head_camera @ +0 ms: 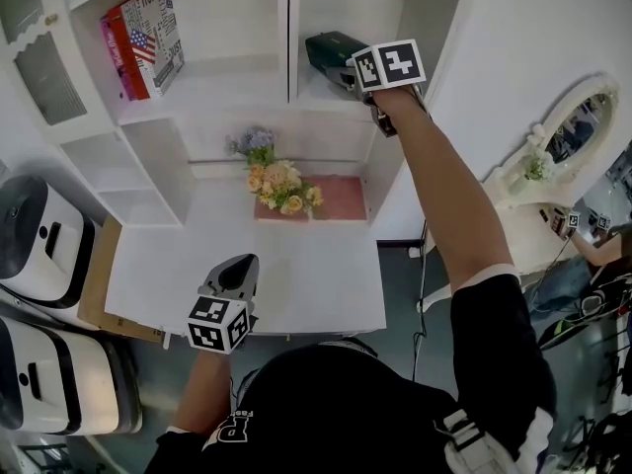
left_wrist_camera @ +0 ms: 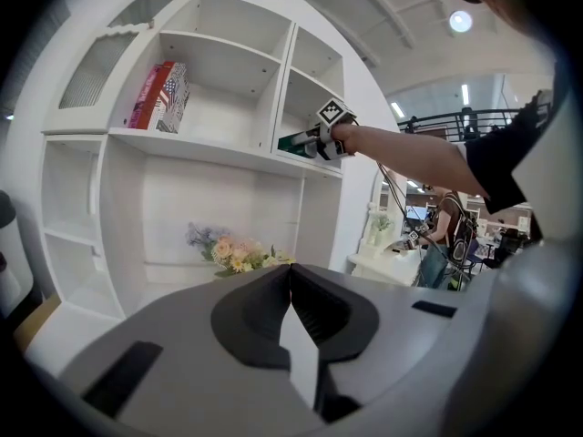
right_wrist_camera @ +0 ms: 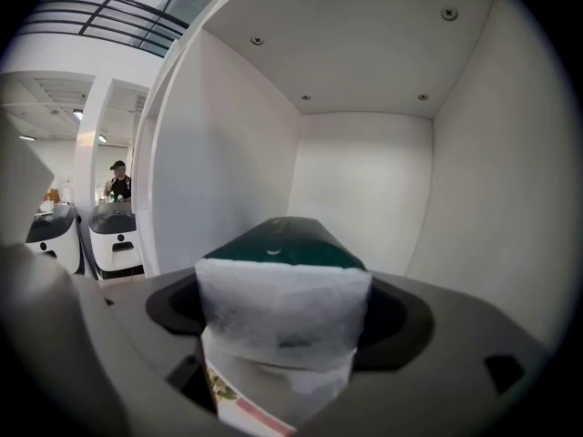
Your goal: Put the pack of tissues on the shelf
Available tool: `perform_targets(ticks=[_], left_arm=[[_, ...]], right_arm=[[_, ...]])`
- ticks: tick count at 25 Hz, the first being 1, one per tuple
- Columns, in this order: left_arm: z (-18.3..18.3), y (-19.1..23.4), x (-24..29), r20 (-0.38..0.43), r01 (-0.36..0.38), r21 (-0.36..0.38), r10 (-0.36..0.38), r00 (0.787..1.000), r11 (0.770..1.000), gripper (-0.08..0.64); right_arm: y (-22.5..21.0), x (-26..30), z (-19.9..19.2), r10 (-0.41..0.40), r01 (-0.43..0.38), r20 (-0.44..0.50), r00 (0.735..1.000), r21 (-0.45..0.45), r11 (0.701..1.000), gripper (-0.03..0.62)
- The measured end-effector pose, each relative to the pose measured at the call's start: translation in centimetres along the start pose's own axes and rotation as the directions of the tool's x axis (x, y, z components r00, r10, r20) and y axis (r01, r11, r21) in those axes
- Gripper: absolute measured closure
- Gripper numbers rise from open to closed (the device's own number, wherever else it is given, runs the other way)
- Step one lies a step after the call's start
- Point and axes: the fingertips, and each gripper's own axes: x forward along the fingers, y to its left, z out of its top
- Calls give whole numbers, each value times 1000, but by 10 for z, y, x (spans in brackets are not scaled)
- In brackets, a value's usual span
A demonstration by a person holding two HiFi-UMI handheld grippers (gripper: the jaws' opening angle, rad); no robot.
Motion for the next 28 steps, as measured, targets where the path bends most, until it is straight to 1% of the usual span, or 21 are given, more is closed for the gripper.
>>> perform_targets(ticks=[4, 9, 12, 16, 19, 28], left_arm=[[-3, -1, -2, 0, -8, -6, 8, 1000, 1000, 546], [-8, -6, -2, -7, -5, -16, 5, 1000, 1000, 546], [-9, -12, -2, -10, 8, -12, -8, 1000, 1000, 546], [-9, -15, -4, -14, 15, -5, -15, 1000, 1000, 546], [-12, -14, -8, -22, 14, -4, -14, 1000, 1000, 545], [-16, -14, -15, -34, 23, 3, -23, 999, 1000, 546]], right_arm=[[-2, 3, -6, 13, -14, 6, 1000, 51, 999, 141], [-1, 3, -15, 21, -22, 6, 1000, 70, 997, 140], [0, 1, -14, 8, -10, 25, 1000, 53, 999, 140], [-2, -2, -16, -42, 42, 44, 998, 18, 999, 132], [-2, -6, -18, -62, 63, 57, 996, -1, 998, 127], [-2, -20, -26, -89, 89, 50, 995, -6, 996, 127]])
